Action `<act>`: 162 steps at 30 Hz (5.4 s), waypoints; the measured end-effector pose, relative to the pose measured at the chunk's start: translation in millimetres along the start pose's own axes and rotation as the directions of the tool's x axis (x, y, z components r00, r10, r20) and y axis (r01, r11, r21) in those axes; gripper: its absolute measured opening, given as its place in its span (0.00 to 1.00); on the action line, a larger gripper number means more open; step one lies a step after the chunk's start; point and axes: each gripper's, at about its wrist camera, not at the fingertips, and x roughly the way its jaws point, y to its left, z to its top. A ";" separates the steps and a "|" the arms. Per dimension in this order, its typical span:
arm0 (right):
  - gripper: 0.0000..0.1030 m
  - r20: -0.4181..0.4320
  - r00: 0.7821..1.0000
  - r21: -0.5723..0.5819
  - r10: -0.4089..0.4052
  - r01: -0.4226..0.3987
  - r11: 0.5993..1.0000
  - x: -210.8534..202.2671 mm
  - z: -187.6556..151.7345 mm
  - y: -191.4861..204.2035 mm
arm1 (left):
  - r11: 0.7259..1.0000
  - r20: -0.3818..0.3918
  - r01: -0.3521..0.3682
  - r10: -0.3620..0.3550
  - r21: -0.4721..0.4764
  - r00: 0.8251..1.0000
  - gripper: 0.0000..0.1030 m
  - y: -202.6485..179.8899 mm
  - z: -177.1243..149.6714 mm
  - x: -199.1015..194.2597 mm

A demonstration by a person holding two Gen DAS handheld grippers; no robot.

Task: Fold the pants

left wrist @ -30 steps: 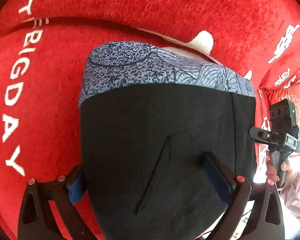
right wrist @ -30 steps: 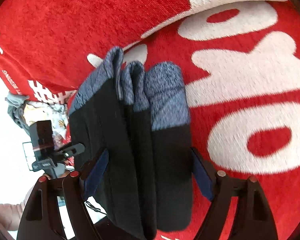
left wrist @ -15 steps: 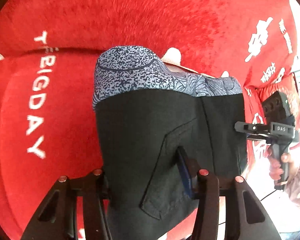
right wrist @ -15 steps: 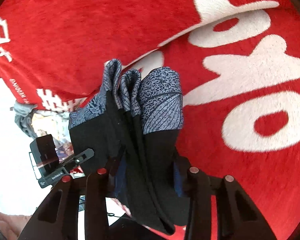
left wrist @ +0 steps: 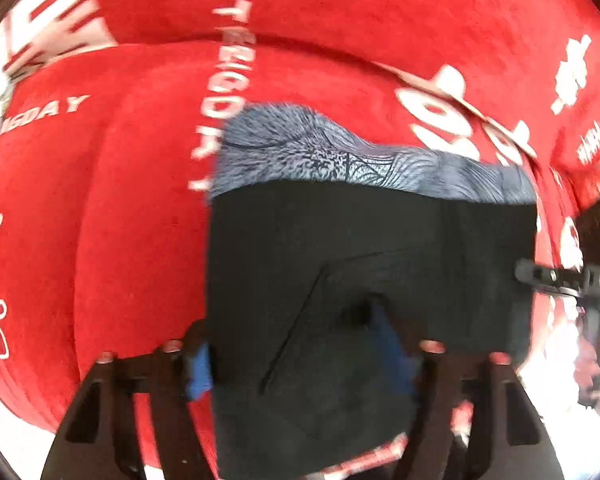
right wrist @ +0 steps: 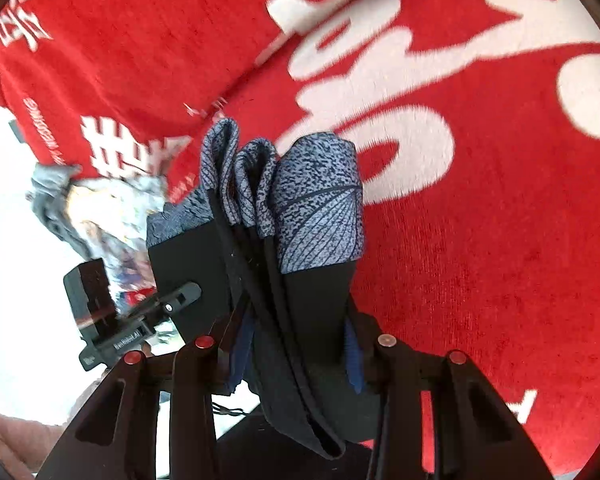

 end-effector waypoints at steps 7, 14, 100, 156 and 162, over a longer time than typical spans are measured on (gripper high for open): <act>0.61 0.017 0.973 -0.003 -0.229 0.229 0.973 -8.8 2.1 -1.7 | 0.992 0.061 -0.125 0.124 0.002 0.990 0.81 7.3 2.6 -26.7; 0.16 0.118 0.947 -0.128 -0.297 0.312 0.941 -36.2 -1.2 49.3 | 0.997 0.148 -0.047 0.037 0.066 0.988 0.81 -19.7 16.7 -54.3; 1.00 0.122 0.765 -0.171 -0.632 0.643 0.746 -42.6 -73.0 189.9 | 0.949 -0.021 -0.298 0.302 0.100 0.953 0.88 -89.0 -32.5 -139.7; 1.00 0.109 0.759 -0.194 -0.642 0.650 0.735 -34.7 -68.8 190.0 | 0.949 -0.029 -0.299 0.303 0.103 0.952 0.88 -91.6 -32.6 -135.4; 1.00 0.109 0.757 -0.195 -0.644 0.652 0.733 -33.5 -70.0 189.6 | 0.951 -0.029 -0.295 0.299 0.098 0.954 0.88 -92.9 -33.8 -134.5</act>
